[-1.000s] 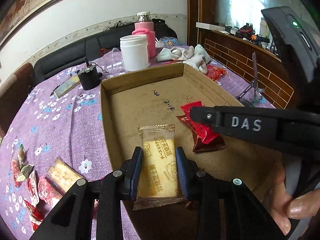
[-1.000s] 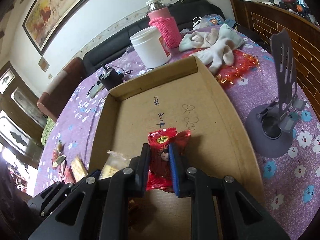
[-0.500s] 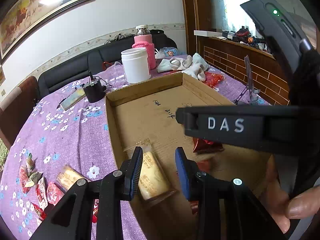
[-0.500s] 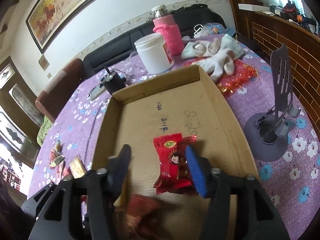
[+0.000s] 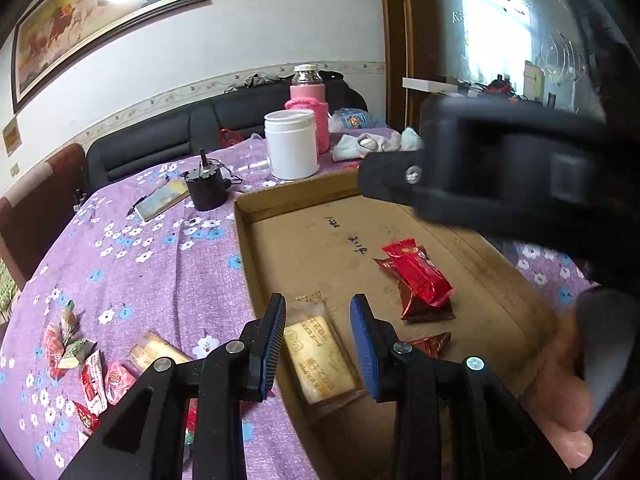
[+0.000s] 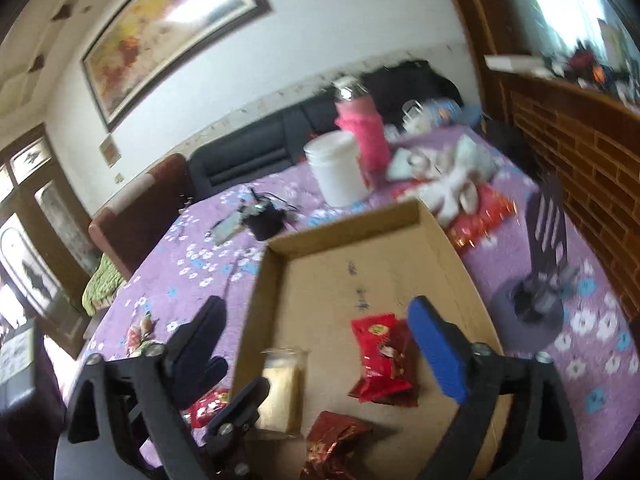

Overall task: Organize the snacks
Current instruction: 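Carry both snacks over the tray and open both grippers to drop them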

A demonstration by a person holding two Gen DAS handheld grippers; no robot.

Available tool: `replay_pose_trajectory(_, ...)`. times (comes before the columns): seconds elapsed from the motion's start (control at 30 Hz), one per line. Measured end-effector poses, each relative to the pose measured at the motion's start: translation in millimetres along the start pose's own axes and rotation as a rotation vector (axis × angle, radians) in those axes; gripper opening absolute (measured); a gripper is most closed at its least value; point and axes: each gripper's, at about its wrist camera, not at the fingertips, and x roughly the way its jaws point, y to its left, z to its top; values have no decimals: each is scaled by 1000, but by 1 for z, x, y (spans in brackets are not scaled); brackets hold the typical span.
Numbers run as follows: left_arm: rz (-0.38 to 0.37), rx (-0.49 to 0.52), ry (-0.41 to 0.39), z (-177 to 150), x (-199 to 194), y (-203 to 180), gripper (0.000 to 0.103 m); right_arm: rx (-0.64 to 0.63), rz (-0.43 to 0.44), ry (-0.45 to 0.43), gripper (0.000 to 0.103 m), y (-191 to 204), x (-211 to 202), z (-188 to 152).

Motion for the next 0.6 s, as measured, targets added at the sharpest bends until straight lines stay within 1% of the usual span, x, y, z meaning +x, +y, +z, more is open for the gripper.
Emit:
replay_pose_trajectory(0.1, 6, -20, -12, 1, -2, 4, 35, -29, 23, -29, 94, 4, -5, 1)
replay_pose_trajectory(0.2, 8, -36, -13, 2, -2, 9, 35, 18, 52, -21, 94, -4, -1, 0)
replay_pose_trajectory(0.27, 13, -40, -16, 2, -2, 11, 35, 63, 109, 2, 93, -10, 3, -1)
replay_pose_trajectory(0.3, 14, -42, -17, 3, -2, 12, 35, 93, 133, 20, 86, -13, 6, -1)
replay_pose_trajectory(0.37, 17, -50, -20, 3, -3, 15, 35, 110, 124, 46, 72, -14, 8, -3)
replay_pose_trajectory(0.47, 20, -58, -22, 3, -3, 18, 35, 106, 120, 48, 72, -13, 9, -5)
replay_pose_trajectory(0.57, 19, -72, -16, 4, -3, 21, 35, 111, 131, 75, 72, -13, 14, -7)
replay_pose_trajectory(0.6, 18, -75, -16, 5, -4, 23, 35, 96, 122, 82, 72, -11, 16, -6)
